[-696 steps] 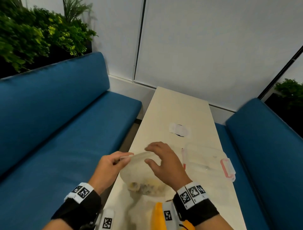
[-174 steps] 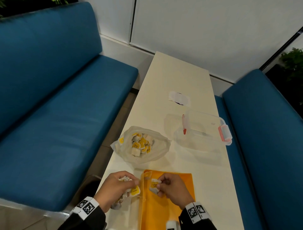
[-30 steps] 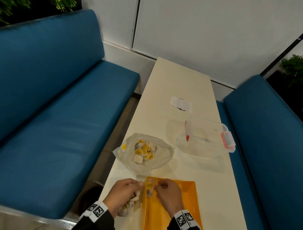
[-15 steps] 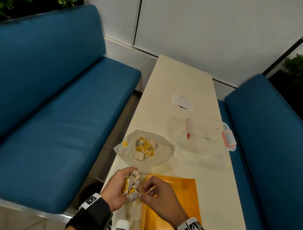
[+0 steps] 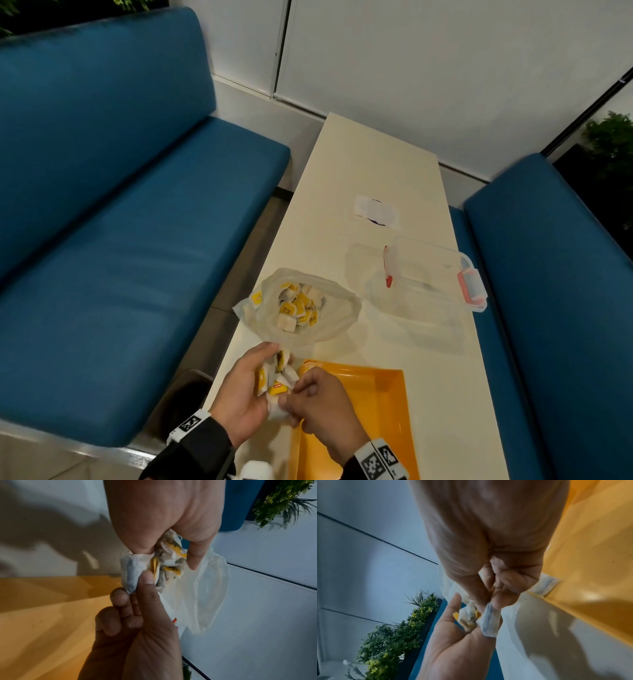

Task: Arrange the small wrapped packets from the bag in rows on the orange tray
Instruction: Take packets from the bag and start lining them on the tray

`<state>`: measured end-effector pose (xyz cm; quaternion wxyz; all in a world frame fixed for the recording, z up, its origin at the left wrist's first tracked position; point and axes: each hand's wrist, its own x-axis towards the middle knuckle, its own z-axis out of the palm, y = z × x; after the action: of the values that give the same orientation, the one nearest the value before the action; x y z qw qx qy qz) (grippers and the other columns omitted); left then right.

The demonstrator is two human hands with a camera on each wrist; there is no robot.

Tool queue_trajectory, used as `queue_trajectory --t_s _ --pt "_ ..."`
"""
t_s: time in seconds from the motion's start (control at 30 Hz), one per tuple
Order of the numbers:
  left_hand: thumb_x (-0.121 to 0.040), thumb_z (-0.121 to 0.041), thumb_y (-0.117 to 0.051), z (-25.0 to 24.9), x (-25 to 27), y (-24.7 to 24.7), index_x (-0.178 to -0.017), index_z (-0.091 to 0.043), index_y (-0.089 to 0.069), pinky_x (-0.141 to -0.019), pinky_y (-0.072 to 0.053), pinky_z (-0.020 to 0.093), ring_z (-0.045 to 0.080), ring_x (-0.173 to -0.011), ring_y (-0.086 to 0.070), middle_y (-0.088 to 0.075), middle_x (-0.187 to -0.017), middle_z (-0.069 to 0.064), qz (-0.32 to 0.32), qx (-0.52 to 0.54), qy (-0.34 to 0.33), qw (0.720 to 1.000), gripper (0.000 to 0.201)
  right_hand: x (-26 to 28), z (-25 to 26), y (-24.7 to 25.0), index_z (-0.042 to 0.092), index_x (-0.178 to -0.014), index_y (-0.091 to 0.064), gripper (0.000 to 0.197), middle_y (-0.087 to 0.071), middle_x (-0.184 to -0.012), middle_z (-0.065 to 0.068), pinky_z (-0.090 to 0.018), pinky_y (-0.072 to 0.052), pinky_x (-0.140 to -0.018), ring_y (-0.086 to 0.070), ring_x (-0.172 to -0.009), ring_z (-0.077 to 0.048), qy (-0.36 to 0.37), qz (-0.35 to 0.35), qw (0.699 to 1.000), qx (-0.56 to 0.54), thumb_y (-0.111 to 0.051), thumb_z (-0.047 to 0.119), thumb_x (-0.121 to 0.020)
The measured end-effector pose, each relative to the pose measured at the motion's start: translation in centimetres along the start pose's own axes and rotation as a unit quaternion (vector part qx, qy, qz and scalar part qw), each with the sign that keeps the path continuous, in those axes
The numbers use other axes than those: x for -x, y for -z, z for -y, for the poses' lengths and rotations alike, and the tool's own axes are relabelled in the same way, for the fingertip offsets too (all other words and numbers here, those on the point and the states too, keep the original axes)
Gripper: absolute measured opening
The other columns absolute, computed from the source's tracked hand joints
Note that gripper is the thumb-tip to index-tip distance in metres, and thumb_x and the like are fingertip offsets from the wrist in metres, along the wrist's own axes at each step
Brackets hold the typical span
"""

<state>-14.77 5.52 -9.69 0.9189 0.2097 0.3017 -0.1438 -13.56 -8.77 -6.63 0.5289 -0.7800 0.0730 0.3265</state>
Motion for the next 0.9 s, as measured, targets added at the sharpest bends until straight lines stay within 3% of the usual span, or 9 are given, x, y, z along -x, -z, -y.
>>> queue_trajectory --t_s 0.07,0.17,0.3,0.4,0.63,0.77,0.9 --pt "-0.086 -0.015 -0.068 0.1 0.0 -0.1 -0.094 -0.007 -0.06 -0.078 -0.053 0.045 0.03 -0.075 -0.064 -0.063 -0.088 0.017 -0.001 0.01 -0.021 1.0 0.014 0.1 0.1 0.0 0.006 -0.09 -0.054 0.026 -0.059 -0.055 -0.006 -0.021 -0.032 -0.041 -0.053 -0.046 -0.018 -0.01 0.008 1.0 -0.002 -0.077 0.006 -0.079" --pt "-0.08 -0.005 -0.07 0.2 0.1 -0.4 -0.085 -0.008 -0.061 -0.067 -0.055 0.038 0.027 -0.07 -0.062 -0.062 -0.085 0.016 0.011 -0.003 -0.037 0.999 0.011 0.3 0.4 0.1 0.005 -0.095 -0.058 0.025 -0.062 -0.062 -0.009 -0.022 -0.031 -0.041 -0.054 -0.048 -0.017 -0.035 0.023 0.999 -0.013 -0.077 0.007 -0.079" --pt "-0.074 0.01 -0.071 0.5 0.1 -0.2 -0.102 -0.007 -0.059 -0.068 -0.058 0.042 0.031 -0.075 -0.065 -0.063 -0.096 0.02 -0.004 -0.012 -0.039 0.999 0.035 0.4 0.4 0.2 0.003 -0.094 -0.064 0.021 -0.061 -0.064 -0.008 -0.022 -0.028 -0.041 -0.053 -0.047 -0.015 -0.062 0.055 0.996 -0.023 -0.076 0.01 -0.078" --pt "-0.074 0.011 -0.071 0.5 0.0 -0.1 -0.111 -0.009 -0.058 -0.069 -0.059 0.043 0.033 -0.079 -0.068 -0.066 -0.1 0.021 -0.019 -0.007 -0.048 0.999 0.044 0.4 0.3 0.2 0.004 -0.09 -0.064 0.014 -0.06 -0.065 -0.009 -0.021 -0.028 -0.04 -0.051 -0.047 -0.015 -0.069 0.056 0.995 -0.043 -0.074 0.008 -0.082" --pt "-0.077 0.011 -0.069 0.2 0.5 -0.4 -0.105 -0.008 -0.061 -0.066 -0.061 0.039 0.028 -0.078 -0.07 -0.066 -0.095 0.018 -0.008 0.021 -0.064 0.998 0.036 0.5 0.3 0.2 0.011 -0.077 -0.059 0.016 -0.058 -0.062 -0.009 -0.022 -0.026 -0.04 -0.051 -0.046 -0.017 -0.067 0.025 0.997 -0.026 -0.073 0.014 -0.085" --pt "-0.072 0.009 -0.072 -0.3 0.3 0.2 -0.125 -0.007 -0.059 -0.072 -0.064 0.04 0.027 -0.085 -0.075 -0.073 -0.102 0.017 -0.039 0.027 -0.086 0.995 0.057 1.0 0.3 0.7 0.012 -0.071 -0.059 0.018 -0.058 -0.061 -0.006 -0.02 -0.027 -0.039 -0.051 -0.047 -0.017 -0.053 0.004 0.998 0.017 -0.071 0.011 -0.083" --pt "-0.072 0.008 -0.069 -0.6 0.5 0.1 -0.116 -0.012 -0.062 -0.076 -0.062 0.042 0.024 -0.078 -0.076 -0.076 -0.093 0.014 -0.045 0.026 -0.097 0.994 0.049 1.5 0.2 1.7 0.01 -0.074 -0.063 0.012 -0.057 -0.054 -0.003 -0.02 -0.029 -0.04 -0.051 -0.045 -0.015 -0.023 0.0 0.999 0.046 -0.07 0.008 -0.083"
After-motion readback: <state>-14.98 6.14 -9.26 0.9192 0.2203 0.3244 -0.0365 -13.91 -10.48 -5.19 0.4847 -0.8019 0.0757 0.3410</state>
